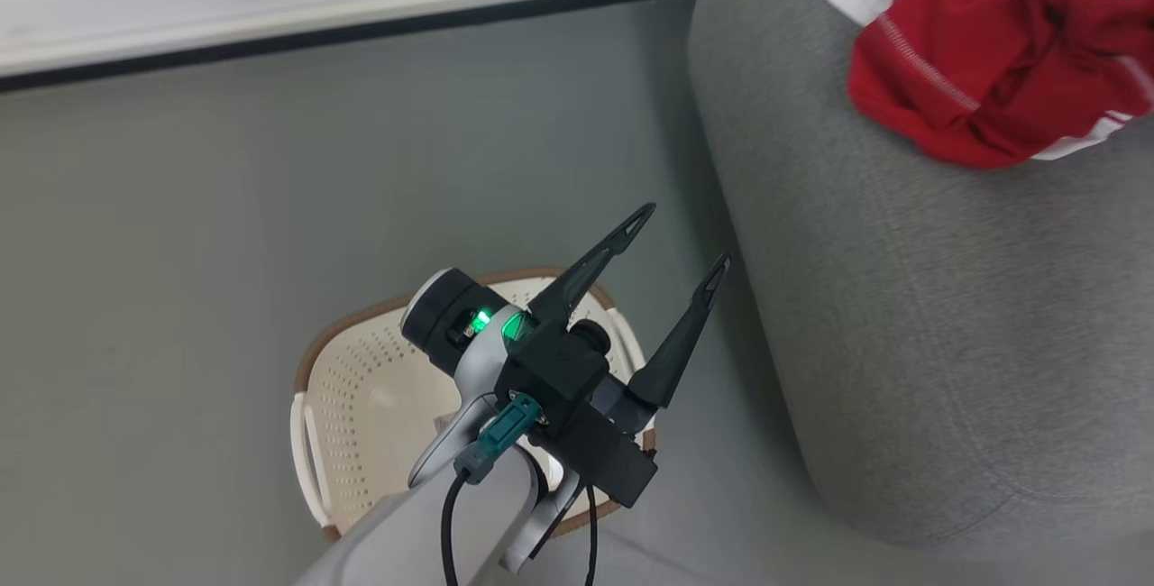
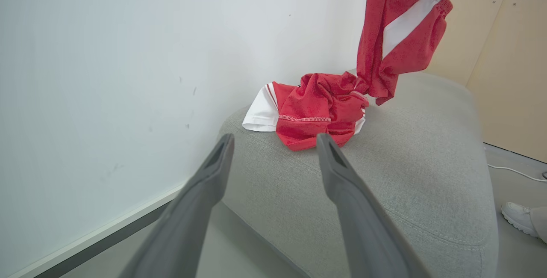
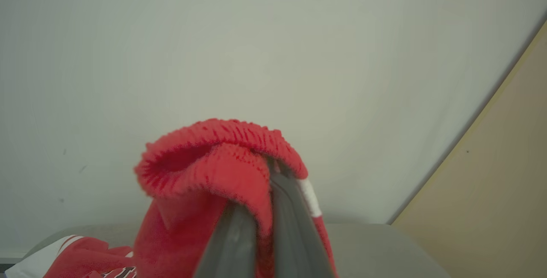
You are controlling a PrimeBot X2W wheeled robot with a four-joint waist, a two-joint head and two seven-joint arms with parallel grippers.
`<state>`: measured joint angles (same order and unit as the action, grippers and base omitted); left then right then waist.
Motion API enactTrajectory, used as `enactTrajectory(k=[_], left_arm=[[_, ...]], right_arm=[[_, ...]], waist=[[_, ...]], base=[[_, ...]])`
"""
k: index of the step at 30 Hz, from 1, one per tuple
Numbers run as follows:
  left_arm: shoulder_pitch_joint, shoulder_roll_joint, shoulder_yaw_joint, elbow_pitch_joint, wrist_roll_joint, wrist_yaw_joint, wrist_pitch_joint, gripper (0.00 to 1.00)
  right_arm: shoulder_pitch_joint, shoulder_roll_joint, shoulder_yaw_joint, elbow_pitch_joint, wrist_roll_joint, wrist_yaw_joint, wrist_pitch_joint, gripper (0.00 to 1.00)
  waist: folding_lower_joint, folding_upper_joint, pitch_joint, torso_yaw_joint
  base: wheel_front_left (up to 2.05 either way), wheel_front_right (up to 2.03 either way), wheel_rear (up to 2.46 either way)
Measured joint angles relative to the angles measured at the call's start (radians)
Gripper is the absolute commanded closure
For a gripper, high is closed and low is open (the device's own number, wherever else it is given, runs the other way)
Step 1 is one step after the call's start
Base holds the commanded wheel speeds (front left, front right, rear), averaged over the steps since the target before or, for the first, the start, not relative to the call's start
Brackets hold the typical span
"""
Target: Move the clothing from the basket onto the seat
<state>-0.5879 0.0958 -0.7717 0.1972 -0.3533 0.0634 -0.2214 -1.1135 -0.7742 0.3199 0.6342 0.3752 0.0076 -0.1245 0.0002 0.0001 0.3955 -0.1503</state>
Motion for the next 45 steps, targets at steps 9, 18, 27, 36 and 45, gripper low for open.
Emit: enactTrajectory(k=[9,18,27,36,45], left_arm=[[-0.038,0.033,0.002,-0.044,0.04,0.007,0.018,0.0],[-0.082,0.049,0.006,-0.034,0.055,0.006,0.018,0.0],[-0.084,0.054,0.006,-0.002,0.057,-0.002,0.017,0.0],[-0.073,0.05,0.026,0.062,0.034,-0.002,0.003,0.0],[-0.016,0.03,0.078,0.117,-0.021,0.011,-0.011,0.0]], right_arm=[[-0.011,0.142,0.056,0.056,-0.005,-0.003,0.008,1.0],[-0.026,0.224,0.09,0.191,-0.005,0.01,-0.04,0.6],[-0.028,0.264,0.098,0.259,0.001,0.047,-0.098,0.0],[0.026,0.305,0.131,0.272,0.001,0.074,-0.117,0.0],[0.119,0.336,0.149,0.258,-0.005,0.086,-0.125,0.0]], waist=[[0.0,0.0001,0.124,0.044],[0.0,0.0002,0.224,0.038],[-0.0001,0.0,0.207,-0.008],[-0.0002,0.0,0.125,-0.033],[-0.0004,-0.0001,0.007,-0.047]], base=[[0.0,0.0,0.0],[0.0,0.0,0.0],[0.0,0.0,0.0],[0.0,0.0,0.0],[0.0,0.0,0.0]])
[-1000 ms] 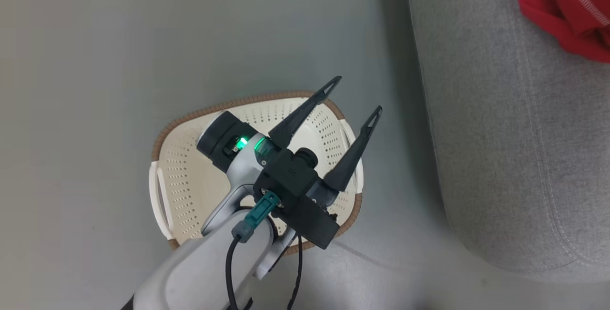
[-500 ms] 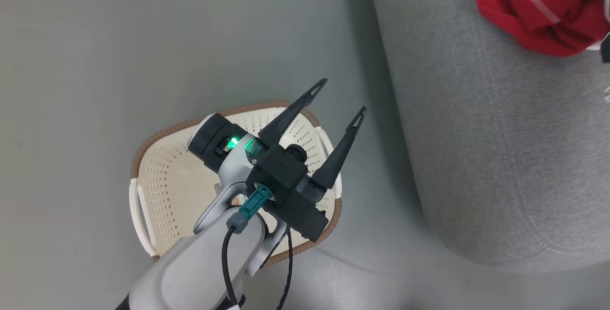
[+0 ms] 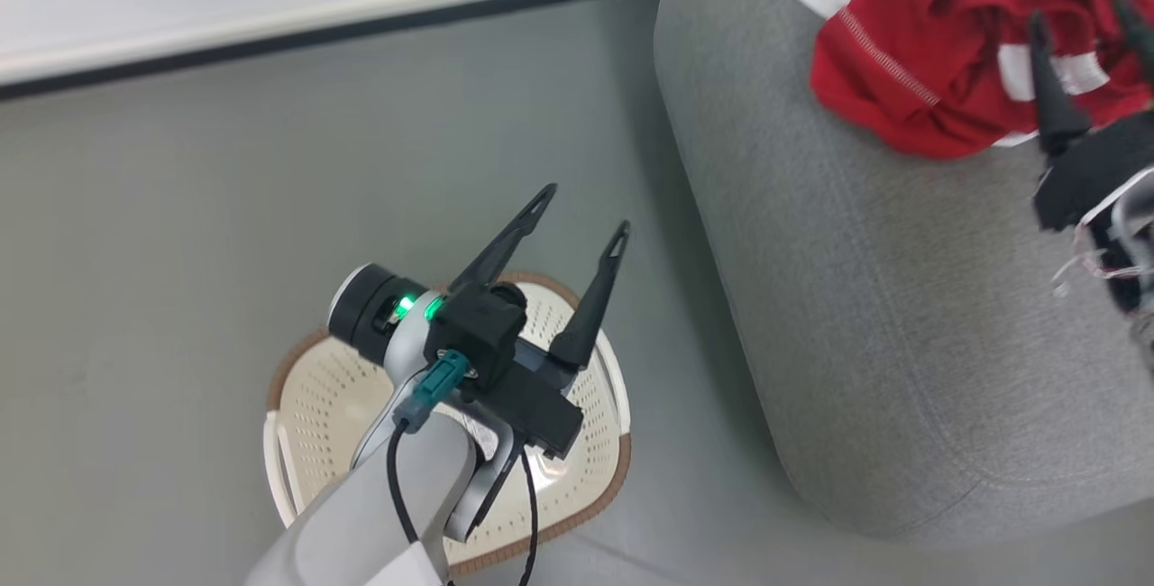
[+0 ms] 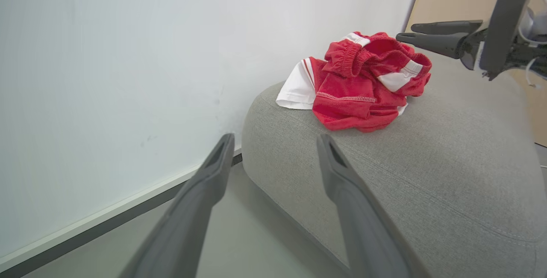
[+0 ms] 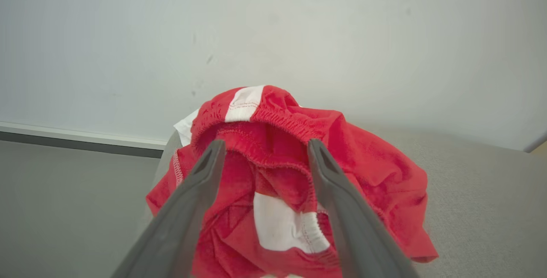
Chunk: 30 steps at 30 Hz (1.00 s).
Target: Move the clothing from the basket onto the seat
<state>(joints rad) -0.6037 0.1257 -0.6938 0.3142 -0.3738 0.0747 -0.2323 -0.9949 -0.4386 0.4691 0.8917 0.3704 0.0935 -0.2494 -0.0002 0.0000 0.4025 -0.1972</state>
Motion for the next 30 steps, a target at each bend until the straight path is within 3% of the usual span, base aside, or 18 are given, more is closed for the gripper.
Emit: enactTrajectory(k=[9,17,30], left_arm=[[0.083,-0.012,0.066,0.061,-0.062,0.016,-0.011,0.0],[0.186,-0.014,0.123,0.097,-0.109,0.031,-0.017,0.0],[0.44,0.068,0.294,0.026,-0.139,0.044,-0.017,0.0]], right_arm=[[0.129,0.039,0.001,-0.06,0.008,0.003,0.0,0.0],[0.308,0.085,-0.03,-0.145,0.046,-0.017,0.0,0.0],[0.563,0.152,-0.037,-0.373,0.06,-0.089,0.0,0.0]], waist=[[-0.0001,-0.0003,-0.13,0.011],[-0.0001,-0.0003,-0.245,0.047],[0.0,-0.0002,-0.405,0.107]], base=[[0.0,0.0,0.0],[0.0,0.0,0.0],[0.0,0.0,0.0]])
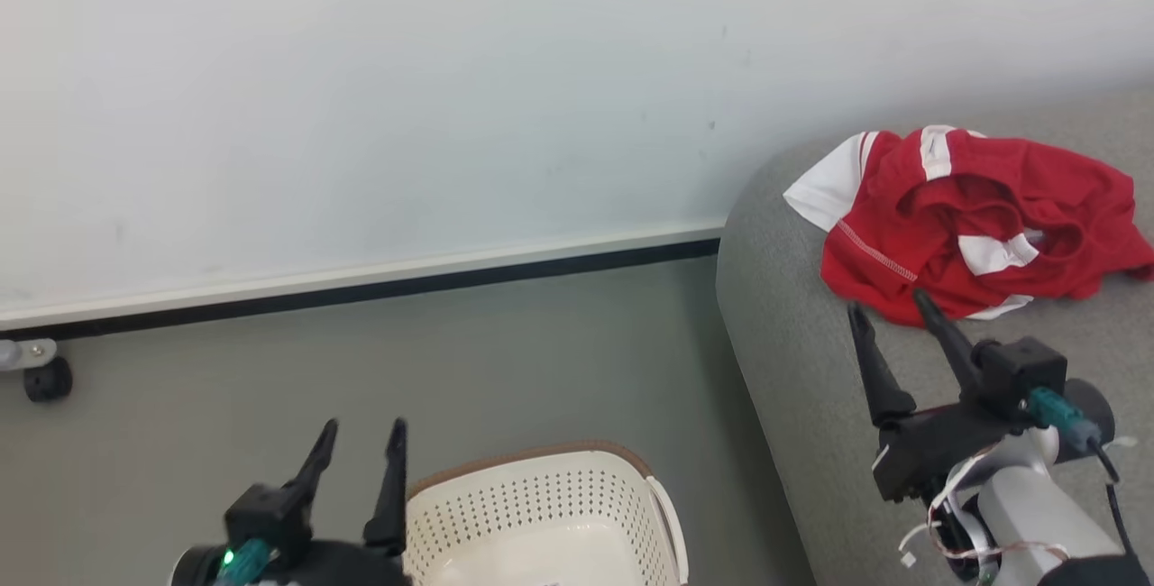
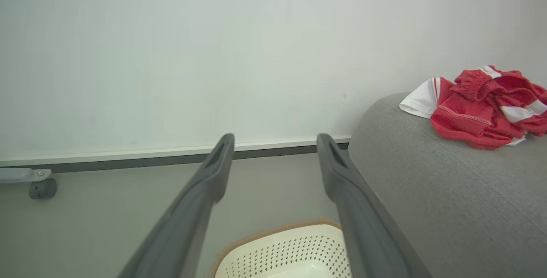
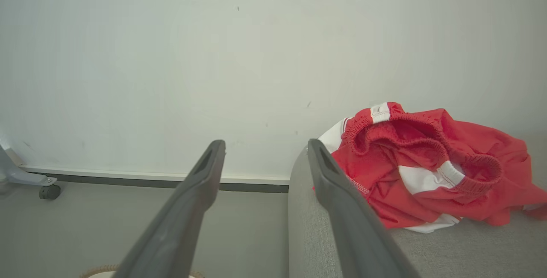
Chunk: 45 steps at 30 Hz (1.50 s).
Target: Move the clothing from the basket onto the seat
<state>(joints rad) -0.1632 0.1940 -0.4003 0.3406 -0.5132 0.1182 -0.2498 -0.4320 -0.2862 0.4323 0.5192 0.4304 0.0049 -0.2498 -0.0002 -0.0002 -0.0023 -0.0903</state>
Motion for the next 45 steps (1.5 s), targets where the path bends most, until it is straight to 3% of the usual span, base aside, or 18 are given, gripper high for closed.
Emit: enactTrajectory(k=[9,19,31,45], left_arm=[[0.155,0.008,0.119,-0.104,0.008,0.006,0.0,0.0],[0.249,-0.019,0.216,-0.177,0.045,0.006,0.0,0.0],[0.288,-0.047,0.261,-0.24,0.099,0.006,0.0,0.0],[0.293,-0.062,0.27,-0.262,0.14,0.006,0.0,0.0]], right_arm=[[0.156,0.003,-0.023,-0.179,-0.011,-0.068,-0.002,0.0],[0.274,0.016,-0.07,-0.3,-0.011,-0.103,-0.004,0.0],[0.382,0.022,-0.119,-0.409,-0.041,-0.119,-0.004,0.0],[0.403,0.03,-0.153,-0.46,-0.061,-0.124,-0.004,0.0]], waist=[[0.0001,0.0,-0.039,0.019],[0.0002,0.0001,-0.038,0.031],[0.0002,0.0002,-0.031,0.04],[0.0002,0.0002,-0.025,0.037]], base=[[0.0,0.0,0.0],[0.0,0.0,0.0],[0.0,0.0,0.0],[0.0,0.0,0.0]])
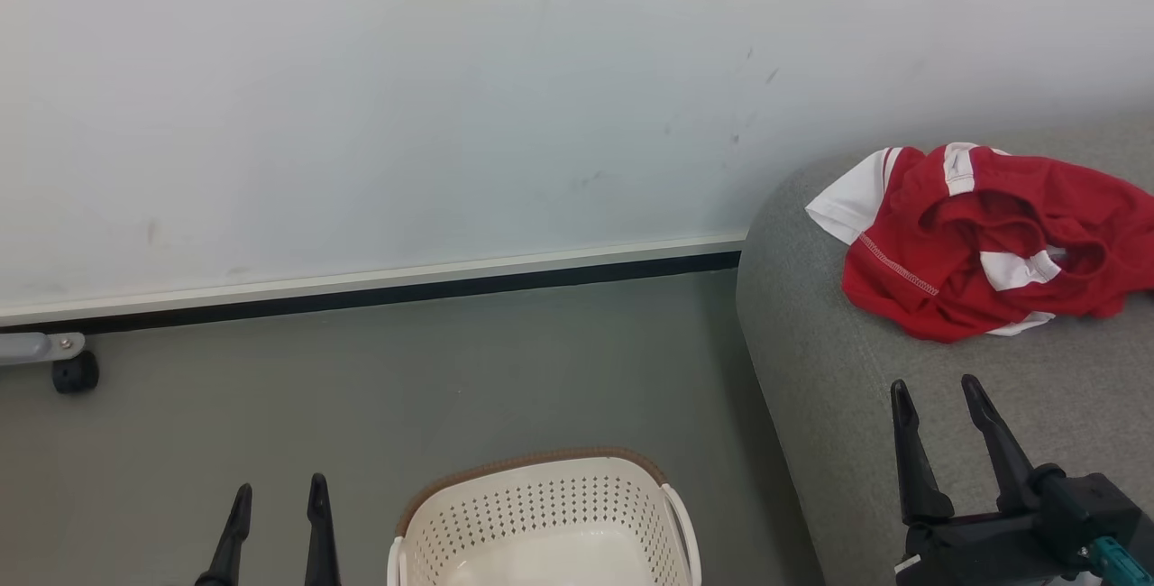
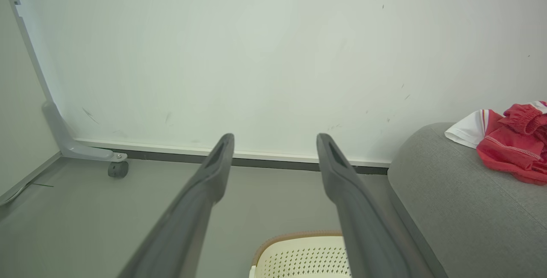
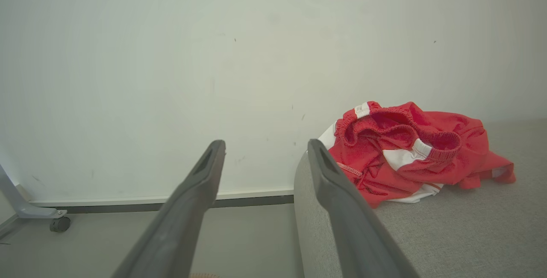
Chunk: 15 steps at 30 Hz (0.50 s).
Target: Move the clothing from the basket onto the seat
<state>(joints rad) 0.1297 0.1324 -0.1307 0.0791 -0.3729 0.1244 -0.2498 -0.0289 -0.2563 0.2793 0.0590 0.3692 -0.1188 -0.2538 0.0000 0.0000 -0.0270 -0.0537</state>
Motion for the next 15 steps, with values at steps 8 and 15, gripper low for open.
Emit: enactTrajectory(k=[8,15], left_arm=[[0.004,-0.003,0.006,0.016,0.013,0.0,0.001,1.0],[0.022,-0.018,0.002,0.067,-0.003,-0.003,0.011,1.0]], right_arm=[[0.013,0.007,-0.008,0.004,-0.005,-0.004,0.003,1.0],[0.056,0.034,-0.003,0.056,0.011,-0.001,0.016,1.0]], waist=[[0.0,0.0,0.003,0.003],[0.0,0.0,0.004,0.004]], base=[[0.0,0.0,0.0],[0.0,0.0,0.0]])
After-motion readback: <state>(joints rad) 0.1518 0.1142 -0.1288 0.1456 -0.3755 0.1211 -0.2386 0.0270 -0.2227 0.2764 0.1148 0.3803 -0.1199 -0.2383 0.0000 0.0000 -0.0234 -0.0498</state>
